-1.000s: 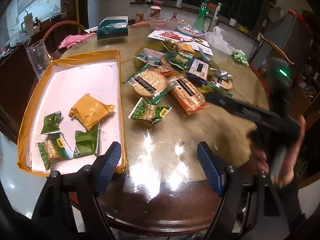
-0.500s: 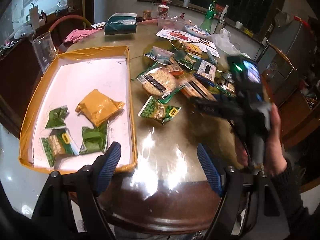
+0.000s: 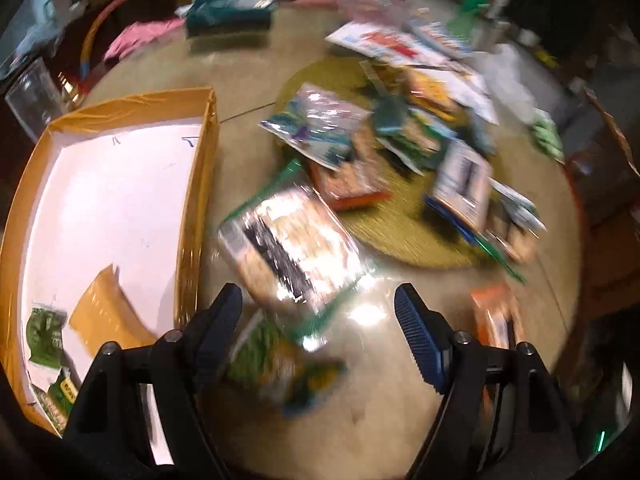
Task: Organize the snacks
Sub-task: 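Grasp the rectangular cracker pack with the right gripper while the left grasps a round cracker pack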
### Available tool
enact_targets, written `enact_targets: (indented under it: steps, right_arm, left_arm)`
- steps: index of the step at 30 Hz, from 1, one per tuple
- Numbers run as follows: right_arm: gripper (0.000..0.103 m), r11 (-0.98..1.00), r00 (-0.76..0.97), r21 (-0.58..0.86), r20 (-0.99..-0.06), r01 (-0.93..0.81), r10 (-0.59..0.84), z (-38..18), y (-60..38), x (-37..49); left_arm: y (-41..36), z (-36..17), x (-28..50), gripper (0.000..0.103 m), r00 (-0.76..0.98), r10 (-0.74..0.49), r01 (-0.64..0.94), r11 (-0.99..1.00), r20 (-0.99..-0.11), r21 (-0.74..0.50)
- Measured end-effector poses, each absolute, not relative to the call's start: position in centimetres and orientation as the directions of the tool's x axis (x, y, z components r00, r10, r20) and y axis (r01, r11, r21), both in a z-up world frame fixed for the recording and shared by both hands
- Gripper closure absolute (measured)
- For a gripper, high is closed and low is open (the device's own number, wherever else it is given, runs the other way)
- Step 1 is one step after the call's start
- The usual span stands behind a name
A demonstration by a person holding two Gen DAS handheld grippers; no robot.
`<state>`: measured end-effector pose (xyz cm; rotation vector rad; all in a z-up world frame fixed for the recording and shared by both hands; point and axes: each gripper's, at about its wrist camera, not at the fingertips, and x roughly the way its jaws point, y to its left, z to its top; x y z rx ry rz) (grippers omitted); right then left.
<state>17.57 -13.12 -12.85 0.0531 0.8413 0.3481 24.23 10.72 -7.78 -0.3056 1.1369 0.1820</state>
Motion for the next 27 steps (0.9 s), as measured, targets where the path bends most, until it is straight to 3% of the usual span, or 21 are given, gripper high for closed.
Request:
enact_targets:
  steps: [5,9,14,20,23,27]
  right_arm:
    - [0.042,0.933,0.61,0.216,-0.709,-0.289,0.353,-12.9,-13.5,17.3]
    - [0.042,0.931,0.608,0.22,-0.709,-0.293,0.359,-13.0,-13.3,17.4]
    - [0.042,0.927,0.606,0.233,-0.705,-0.295,0.369,-13.0,-13.5,17.4]
    - [0.042,0.934,0.61,0.213,-0.711,-0.288,0.35,-13.1,-13.3,17.5]
    - [0.042,0.926,0.607,0.244,-0.701,-0.287,0.373,-13.1,-13.8,17.5]
    - [0.042,0.923,0.605,0.256,-0.698,-0.288,0.382,-13.0,-13.9,17.5]
  left_arm:
    - [11.5,-9.5,27.0,0.023,0.343,0.072,-0.39,0.918,-0.937,-0.072]
    - [12.2,-9.8,27.9,0.023,0.351,0.058,-0.449,0.886,-0.935,-0.113]
    - [10.5,-10.7,27.9,0.022,0.311,0.178,-0.417,0.908,-0.933,0.034]
    - [9.0,-11.1,25.2,0.026,0.357,0.201,-0.35,0.934,-0.912,0.069]
    - [7.9,-10.9,24.1,0.026,0.376,0.176,-0.296,0.953,-0.91,0.062]
    - [5.5,-10.0,21.7,0.026,0.409,-0.035,-0.111,0.99,-0.912,-0.088]
